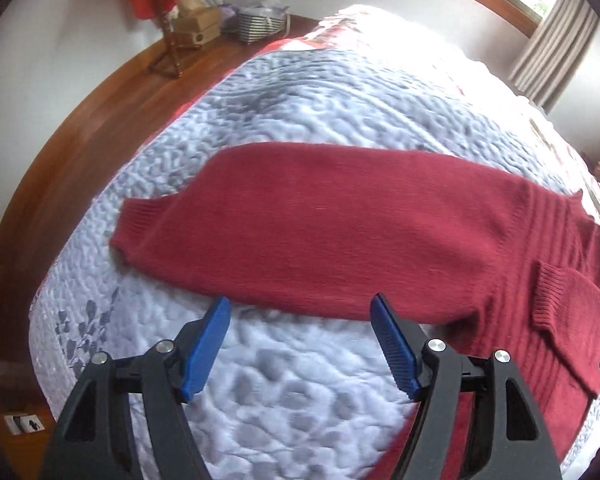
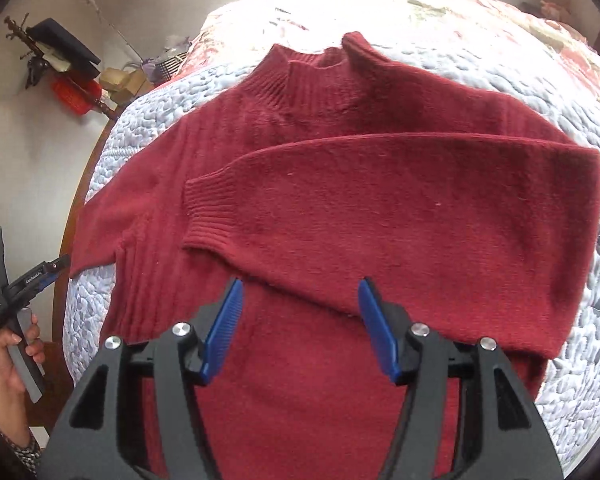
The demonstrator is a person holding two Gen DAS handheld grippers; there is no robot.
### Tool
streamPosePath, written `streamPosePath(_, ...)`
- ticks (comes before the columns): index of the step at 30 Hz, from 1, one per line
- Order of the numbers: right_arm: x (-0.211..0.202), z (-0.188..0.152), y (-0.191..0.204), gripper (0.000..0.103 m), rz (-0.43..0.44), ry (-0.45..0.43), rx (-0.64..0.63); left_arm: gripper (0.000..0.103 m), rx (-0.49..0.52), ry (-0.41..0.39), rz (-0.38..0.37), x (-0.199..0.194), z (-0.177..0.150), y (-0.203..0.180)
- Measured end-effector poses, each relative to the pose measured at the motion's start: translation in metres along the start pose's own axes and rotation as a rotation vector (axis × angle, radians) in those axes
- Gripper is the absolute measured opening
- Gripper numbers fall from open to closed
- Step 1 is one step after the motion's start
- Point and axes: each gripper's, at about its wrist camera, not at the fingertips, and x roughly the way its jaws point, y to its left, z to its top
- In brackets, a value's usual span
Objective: Fold small clothes
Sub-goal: 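Move the left tool to the other sleeve cuff and grasp it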
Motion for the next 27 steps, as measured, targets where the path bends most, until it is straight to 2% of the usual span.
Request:
streamPosePath(6, 0.027, 0.011, 0.044, 0.06, -0.045, 0.024, -0.006, 0.073, -0.125, 0.061, 0.01, 0.026, 0.019, 0.092)
streamPosePath(8, 0.036, 0.013, 0.048, 0.06, -0.051, 0.026, 0.019, 0.073, -0.179, 0.085, -0.017, 0.039, 0.027, 0.12)
streamPosePath(11, 0.047, 0.018, 0.052, 0.061, -0.06, 0.027, 0.047, 0.073, -0.327, 0.148, -0.096, 0.069, 0.036, 0.166)
streamPosePath(14, 0.058, 0.022, 0.056, 0.061, -0.08, 0.034, 0.059, 0.072, -0.434, 0.18, -0.13, 0.095, 0.041, 0.199)
streamPosePath(18, 0.066, 0.024, 0.06, 0.061, -0.108, 0.047, 0.046, 0.071, -0.551, 0.199, -0.209, 0.126, 0.044, 0.228)
streamPosePath(21, 0.07, 0.023, 0.062, 0.061, -0.137, 0.058, 0.033, 0.067, -0.59, 0.222, -0.269, 0.147, 0.046, 0.234)
streamPosePath(24, 0.075, 0.022, 0.063, 0.061, -0.14, 0.07, 0.032, 0.063, -0.617, 0.231, -0.282, 0.162, 0.048, 0.237)
streamPosePath(26, 0.079, 0.022, 0.065, 0.061, -0.148, 0.073, 0.023, 0.056, -0.624, 0.232, -0.277, 0.171, 0.051, 0.239)
streamPosePath(27, 0.079, 0.022, 0.066, 0.062, -0.152, 0.073, 0.02, 0.047, -0.624, 0.227, -0.265, 0.172, 0.052, 0.24)
